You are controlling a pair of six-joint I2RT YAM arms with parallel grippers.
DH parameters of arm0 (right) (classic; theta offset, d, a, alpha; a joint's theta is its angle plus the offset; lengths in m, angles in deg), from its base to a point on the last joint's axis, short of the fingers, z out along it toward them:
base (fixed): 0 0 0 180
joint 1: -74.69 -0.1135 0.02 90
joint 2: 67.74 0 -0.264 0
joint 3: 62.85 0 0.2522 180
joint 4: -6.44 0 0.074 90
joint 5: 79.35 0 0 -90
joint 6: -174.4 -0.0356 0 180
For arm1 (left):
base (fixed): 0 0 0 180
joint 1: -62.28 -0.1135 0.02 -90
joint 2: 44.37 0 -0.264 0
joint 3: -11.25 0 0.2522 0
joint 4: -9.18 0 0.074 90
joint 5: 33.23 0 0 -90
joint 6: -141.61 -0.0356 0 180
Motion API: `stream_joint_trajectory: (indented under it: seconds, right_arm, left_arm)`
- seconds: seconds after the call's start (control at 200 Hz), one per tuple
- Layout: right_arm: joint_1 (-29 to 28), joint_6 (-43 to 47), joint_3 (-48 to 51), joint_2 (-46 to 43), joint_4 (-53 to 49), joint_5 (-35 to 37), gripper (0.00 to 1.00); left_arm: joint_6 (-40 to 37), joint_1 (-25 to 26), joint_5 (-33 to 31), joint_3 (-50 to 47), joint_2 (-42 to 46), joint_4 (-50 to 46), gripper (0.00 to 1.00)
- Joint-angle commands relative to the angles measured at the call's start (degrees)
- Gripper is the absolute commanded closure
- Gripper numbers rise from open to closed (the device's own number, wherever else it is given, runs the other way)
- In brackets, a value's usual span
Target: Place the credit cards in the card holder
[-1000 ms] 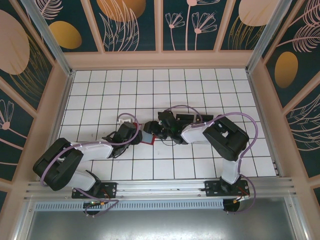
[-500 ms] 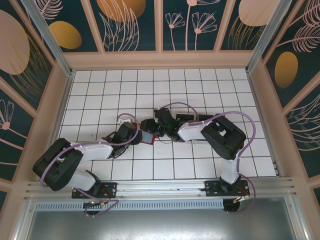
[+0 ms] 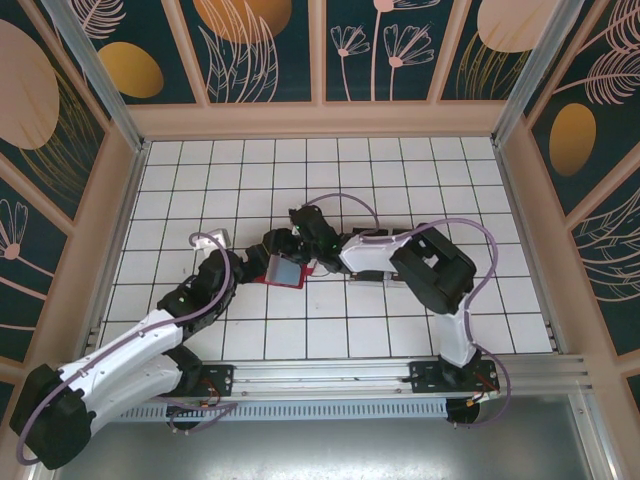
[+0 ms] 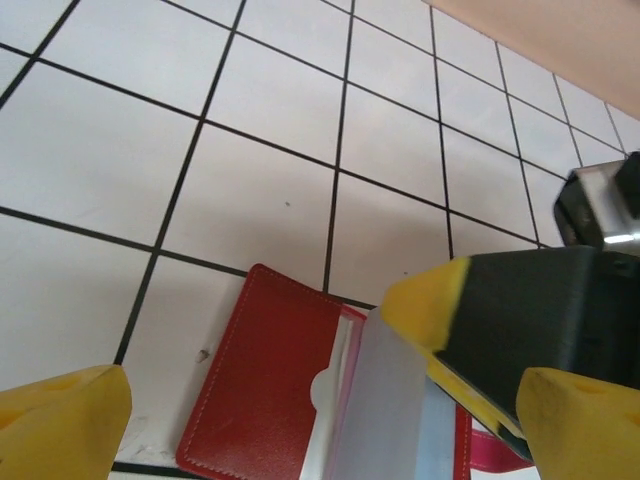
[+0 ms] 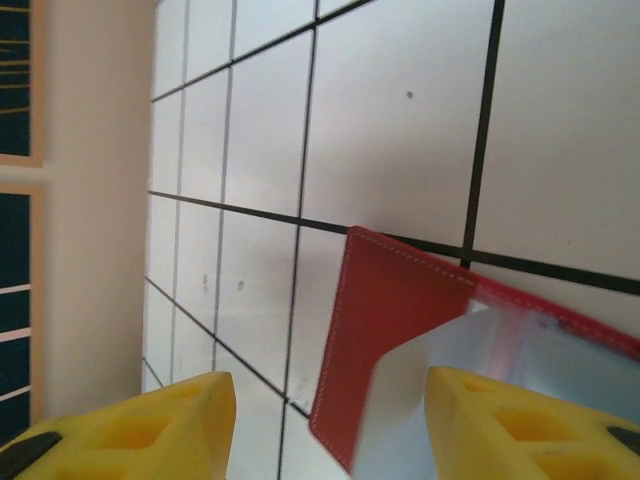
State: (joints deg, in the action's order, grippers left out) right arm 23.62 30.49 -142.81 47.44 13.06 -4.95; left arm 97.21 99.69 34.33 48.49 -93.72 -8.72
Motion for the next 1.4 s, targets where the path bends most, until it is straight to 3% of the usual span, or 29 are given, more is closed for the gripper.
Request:
stream_joint_trajectory:
  seconds: [0.0,0.696,0.871,1.396]
  right_arm:
    - [-0.6,1.5,-2.96,4.18,-2.83,-1.31,0.47]
    - [-4.88,10.49,-4.99,6.28,-14.99,0.99,0.47]
    - [-5.53,10.24,-2.38,3.41,-14.45,1.7,0.47]
    - [-8.26,11.38,-7.1,-2.32,-18.7,4.96,0.43]
  left_arm:
    - [1.33,-0.23,-1.99,1.71,0.24,-5.39,0.02]
    - [3.05,-0.21,-1.76,3.12,3.81,-10.6,0.01]
    - [2.34,-0.23,-1.2,3.93,3.21,-10.99,0.02]
    - [0.04,-2.17,1.11,8.23,-0.48,-10.28,0.01]
